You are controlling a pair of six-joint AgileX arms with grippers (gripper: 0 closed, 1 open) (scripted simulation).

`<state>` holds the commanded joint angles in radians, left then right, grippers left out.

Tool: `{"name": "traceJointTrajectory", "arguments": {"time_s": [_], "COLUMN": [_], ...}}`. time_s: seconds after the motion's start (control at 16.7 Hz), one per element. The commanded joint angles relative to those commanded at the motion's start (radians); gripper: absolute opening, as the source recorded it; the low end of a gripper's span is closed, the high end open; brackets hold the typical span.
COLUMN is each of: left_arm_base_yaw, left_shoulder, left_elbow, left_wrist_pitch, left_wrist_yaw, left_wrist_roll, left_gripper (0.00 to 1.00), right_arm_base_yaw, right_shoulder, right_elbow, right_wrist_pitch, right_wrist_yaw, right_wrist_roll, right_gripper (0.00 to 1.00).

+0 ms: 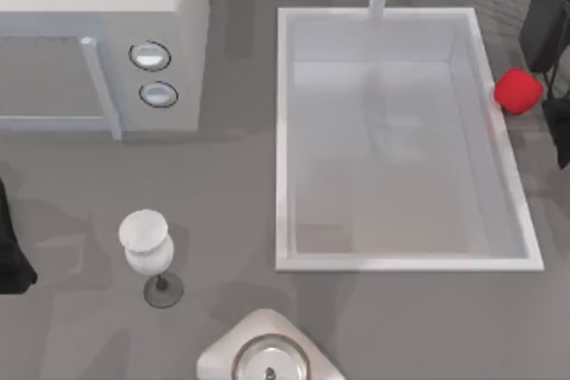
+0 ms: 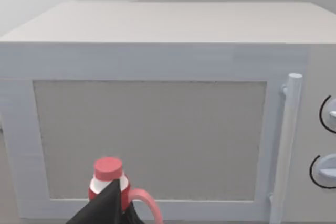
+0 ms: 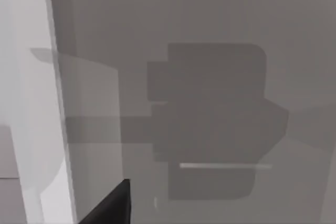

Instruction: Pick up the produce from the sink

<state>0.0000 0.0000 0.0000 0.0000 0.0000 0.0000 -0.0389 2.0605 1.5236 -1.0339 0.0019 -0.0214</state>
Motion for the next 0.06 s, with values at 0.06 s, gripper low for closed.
{"name": "traceJointTrajectory", "arguments": {"time_s": [0.06], "left_arm_base_yaw": [0.0], "left_shoulder": [0.0], "left_elbow": [0.0], "left_wrist_pitch": [0.0], "left_wrist_yaw": [0.0], "left_wrist_roll": [0.0], "left_gripper": [1.0], "right_arm_base_yaw": [0.0], "right_shoulder": [0.0], "right_elbow": [0.0], "right_wrist_pitch": [0.0], "right_wrist_yaw": [0.0], "right_wrist_roll": [0.0], "right_gripper": [1.0]}}
